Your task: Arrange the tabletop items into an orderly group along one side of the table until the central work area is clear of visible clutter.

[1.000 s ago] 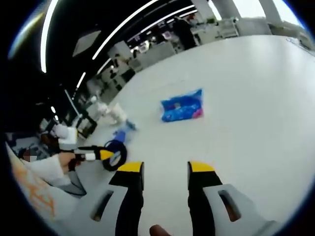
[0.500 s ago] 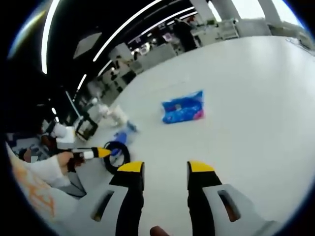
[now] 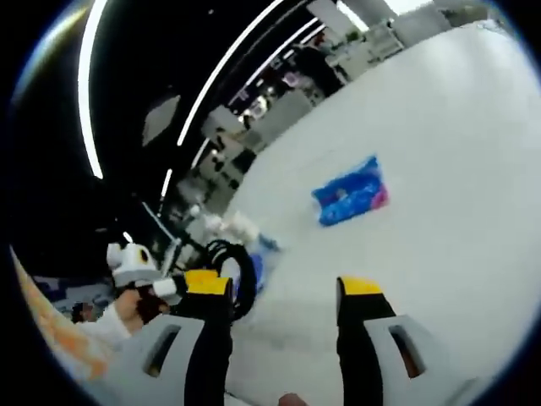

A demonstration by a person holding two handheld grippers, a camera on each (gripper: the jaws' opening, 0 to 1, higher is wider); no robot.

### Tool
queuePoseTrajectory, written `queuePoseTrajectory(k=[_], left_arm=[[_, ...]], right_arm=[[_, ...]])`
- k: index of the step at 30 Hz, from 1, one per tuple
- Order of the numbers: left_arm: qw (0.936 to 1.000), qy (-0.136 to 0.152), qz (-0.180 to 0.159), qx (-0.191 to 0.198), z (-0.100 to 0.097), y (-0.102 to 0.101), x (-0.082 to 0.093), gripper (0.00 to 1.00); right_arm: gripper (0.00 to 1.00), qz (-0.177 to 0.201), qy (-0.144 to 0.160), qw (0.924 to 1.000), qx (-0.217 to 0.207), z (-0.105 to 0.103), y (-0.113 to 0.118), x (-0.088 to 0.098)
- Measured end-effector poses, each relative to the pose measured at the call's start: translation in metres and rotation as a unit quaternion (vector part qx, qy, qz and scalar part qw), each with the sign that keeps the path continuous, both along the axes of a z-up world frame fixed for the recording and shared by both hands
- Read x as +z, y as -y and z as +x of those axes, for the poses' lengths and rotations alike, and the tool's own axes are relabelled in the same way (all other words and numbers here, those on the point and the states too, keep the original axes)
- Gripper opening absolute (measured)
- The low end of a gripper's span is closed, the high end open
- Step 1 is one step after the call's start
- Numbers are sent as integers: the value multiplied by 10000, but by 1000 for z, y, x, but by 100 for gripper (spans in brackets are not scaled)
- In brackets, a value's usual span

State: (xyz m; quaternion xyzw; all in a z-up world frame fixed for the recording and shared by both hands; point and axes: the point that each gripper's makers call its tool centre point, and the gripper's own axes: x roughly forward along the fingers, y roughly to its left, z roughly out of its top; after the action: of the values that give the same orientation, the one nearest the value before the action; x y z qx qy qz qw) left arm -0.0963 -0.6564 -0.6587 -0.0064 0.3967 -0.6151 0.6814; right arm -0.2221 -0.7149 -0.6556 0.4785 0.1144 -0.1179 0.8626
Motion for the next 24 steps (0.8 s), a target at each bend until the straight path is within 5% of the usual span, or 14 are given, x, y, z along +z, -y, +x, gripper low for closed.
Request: queuePoseTrajectory(k=[2, 10, 16, 19, 24], left_arm=[[9998, -138, -142, -69, -10, 9, 8, 2], [9973, -574, -447, -124, -32, 21, 21, 2], [9956, -785, -505, -112, -38, 23, 20, 2], [9952, -848, -482, -85, -40, 20, 17, 2], [9939, -1065, -292, -18, -44, 15, 4, 2]], right_arm=[[55, 250, 234, 9994, 112, 8, -11, 5], [53, 237, 328, 9976, 566, 17, -32, 9], [35, 439, 763, 9946, 545, 24, -34, 24], [6, 82, 514, 9964, 671, 21, -30, 18], [3, 325, 518, 9964, 592, 24, -23, 21]])
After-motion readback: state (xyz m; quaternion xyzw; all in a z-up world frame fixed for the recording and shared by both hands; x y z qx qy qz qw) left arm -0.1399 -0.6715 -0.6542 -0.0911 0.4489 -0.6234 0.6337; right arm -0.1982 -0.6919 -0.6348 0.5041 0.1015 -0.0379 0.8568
